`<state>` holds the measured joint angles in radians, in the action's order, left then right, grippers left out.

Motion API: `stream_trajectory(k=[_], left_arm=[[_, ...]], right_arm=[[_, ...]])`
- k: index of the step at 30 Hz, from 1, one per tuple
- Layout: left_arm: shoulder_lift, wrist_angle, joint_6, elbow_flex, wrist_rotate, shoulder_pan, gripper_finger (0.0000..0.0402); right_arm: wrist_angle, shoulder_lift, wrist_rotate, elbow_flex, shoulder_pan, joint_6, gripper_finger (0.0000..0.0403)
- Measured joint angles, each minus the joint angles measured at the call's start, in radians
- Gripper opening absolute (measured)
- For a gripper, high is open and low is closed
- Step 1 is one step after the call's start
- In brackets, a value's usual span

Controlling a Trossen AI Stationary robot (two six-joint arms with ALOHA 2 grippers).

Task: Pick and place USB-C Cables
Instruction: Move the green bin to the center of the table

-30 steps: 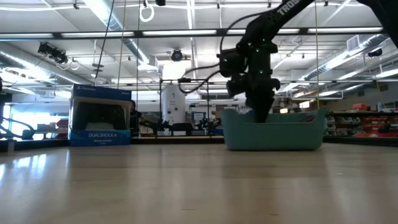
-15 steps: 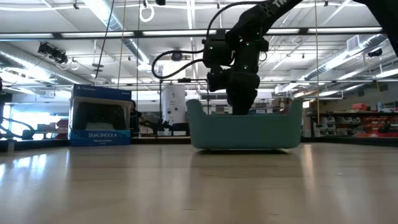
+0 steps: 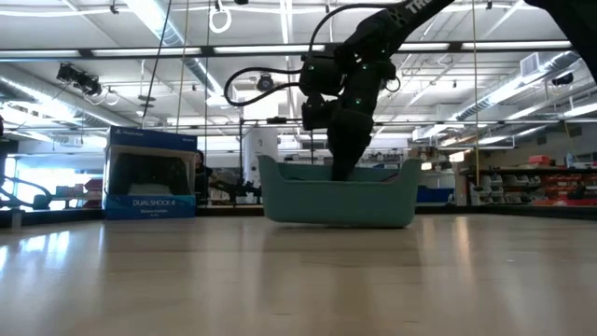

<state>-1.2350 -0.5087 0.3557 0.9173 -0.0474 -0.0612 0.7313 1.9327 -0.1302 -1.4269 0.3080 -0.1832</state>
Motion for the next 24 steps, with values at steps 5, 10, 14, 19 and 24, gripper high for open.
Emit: stream_trajectory(k=[5,10,14,19,24], left_arm=[[0.000,0.000,0.000,0.000,0.000,0.000,0.0015],[0.000,0.000,0.000,0.000,0.000,0.000,0.0015],[0.000,-0.002,0.000,0.000,0.000,0.000,0.0015],[0.000,-0.002,0.026,0.000,0.000,0.000,0.0015],[0.000,-0.007,0.026,0.000,0.000,0.000,0.0015]], right_arm=[[-0.023,0.000,-0.010,0.000,-0.001,-0.016,0.0002],[-0.048,0.000,-0.018,0.000,-0.006,-0.056,0.0002],[-0.061,0.000,-0.022,0.000,-0.006,-0.081,0.0002],[-0.080,-0.001,-0.022,0.000,-0.006,-0.099,0.0002],[-0.076,0.045,-0.032,-0.035,-0.009,-0.055,0.0002]])
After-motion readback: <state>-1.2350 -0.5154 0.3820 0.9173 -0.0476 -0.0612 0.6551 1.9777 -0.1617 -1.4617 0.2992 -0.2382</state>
